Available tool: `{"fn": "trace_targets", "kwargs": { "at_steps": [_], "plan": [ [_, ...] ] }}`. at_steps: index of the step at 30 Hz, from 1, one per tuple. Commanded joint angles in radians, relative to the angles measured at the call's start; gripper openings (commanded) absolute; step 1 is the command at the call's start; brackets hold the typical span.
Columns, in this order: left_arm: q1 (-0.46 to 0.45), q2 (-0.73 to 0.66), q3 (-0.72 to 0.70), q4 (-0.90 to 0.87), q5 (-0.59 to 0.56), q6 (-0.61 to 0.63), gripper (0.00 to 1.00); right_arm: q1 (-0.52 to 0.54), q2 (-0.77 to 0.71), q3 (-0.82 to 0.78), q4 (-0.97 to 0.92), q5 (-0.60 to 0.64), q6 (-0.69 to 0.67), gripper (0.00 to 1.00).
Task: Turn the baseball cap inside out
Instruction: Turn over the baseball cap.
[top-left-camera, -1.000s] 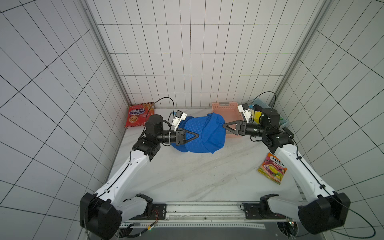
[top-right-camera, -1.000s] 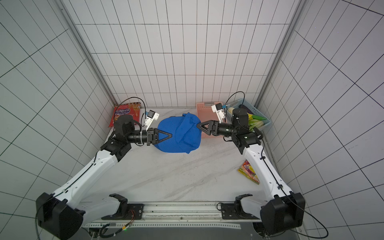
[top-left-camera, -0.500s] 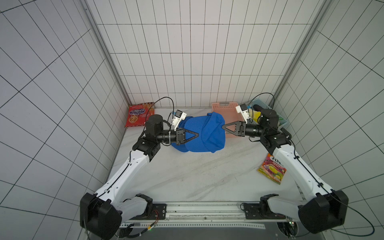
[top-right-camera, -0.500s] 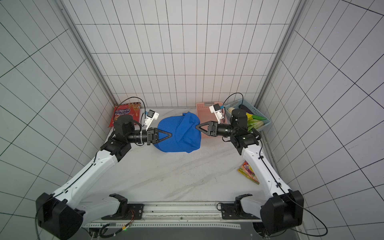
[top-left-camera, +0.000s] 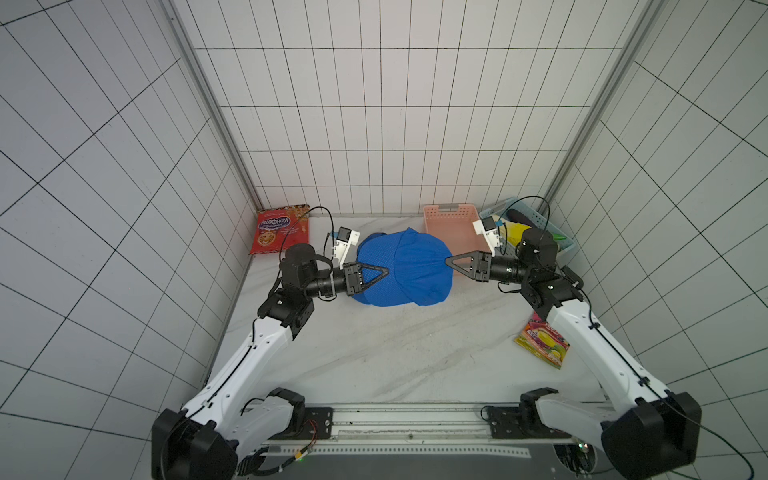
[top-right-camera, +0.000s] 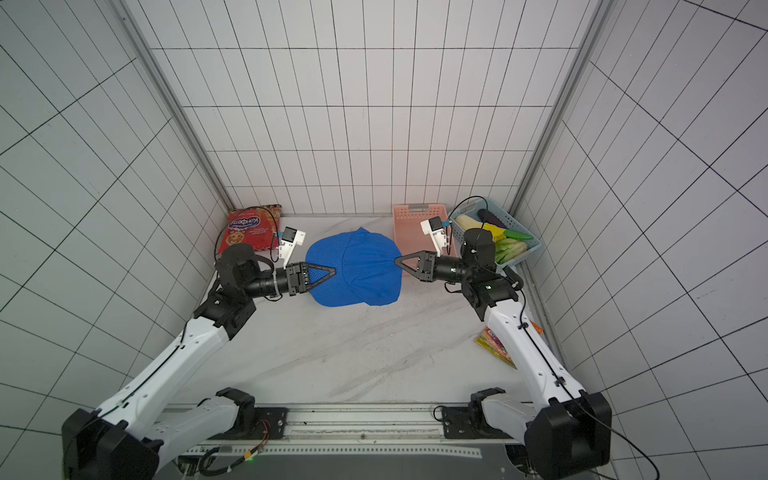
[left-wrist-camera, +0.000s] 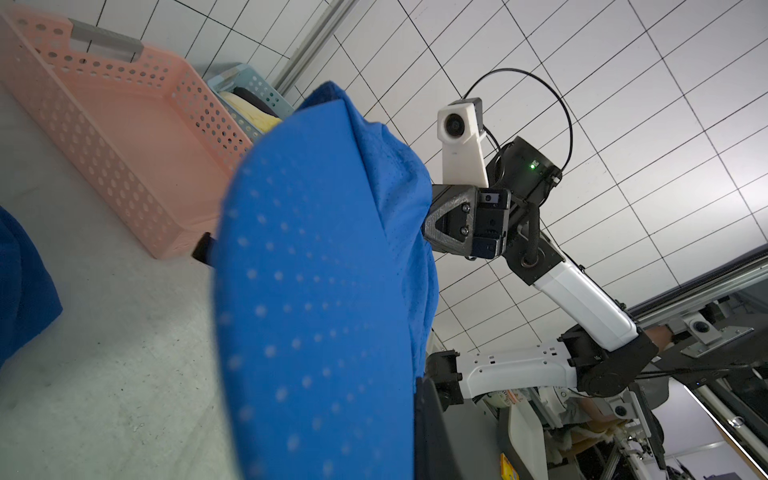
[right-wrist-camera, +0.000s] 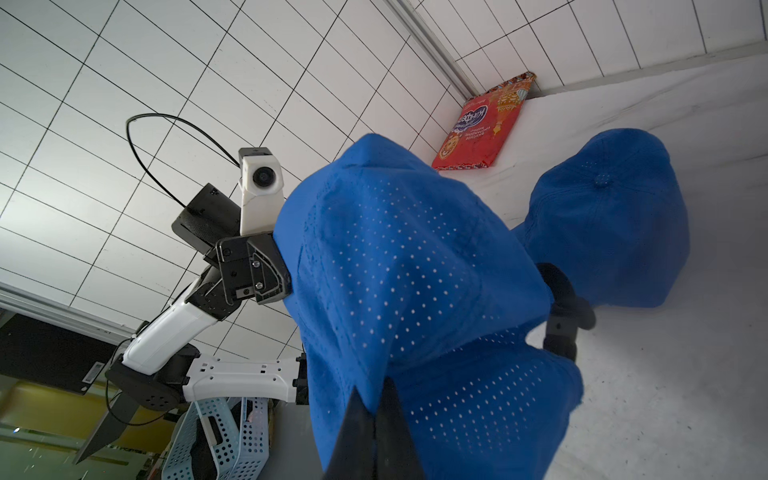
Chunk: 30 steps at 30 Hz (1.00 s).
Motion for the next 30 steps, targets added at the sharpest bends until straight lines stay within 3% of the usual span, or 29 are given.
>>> {"fn": "trace_targets", "kwargs": {
  "at_steps": [1,4,9,12,17,22,30],
  "plan": [
    [0.028,-0.039,-0.068,0.248,-0.153,-0.185,0.0,-0.032,-0.017,-0.033,0.062,0.063,0.063,0.0],
    [0.025,-0.03,-0.076,0.306,-0.13,-0.234,0.0,-0.033,-0.025,-0.025,0.088,0.062,0.094,0.02],
    [0.025,-0.013,-0.041,0.285,-0.018,-0.231,0.0,-0.066,-0.049,-0.002,0.084,0.094,0.113,0.49],
    [0.025,-0.002,-0.025,0.287,0.041,-0.247,0.0,-0.082,-0.04,-0.033,0.138,0.071,0.173,0.62],
    [0.025,-0.001,-0.014,0.307,0.065,-0.266,0.0,-0.073,-0.006,-0.075,0.296,-0.001,0.335,0.71],
    [0.019,0.016,-0.017,0.382,0.063,-0.32,0.0,-0.029,0.035,-0.061,0.29,-0.058,0.332,0.76],
    [0.001,0.037,-0.019,0.418,0.045,-0.347,0.0,0.03,0.074,-0.025,0.35,-0.082,0.343,0.74]
  ]
}}
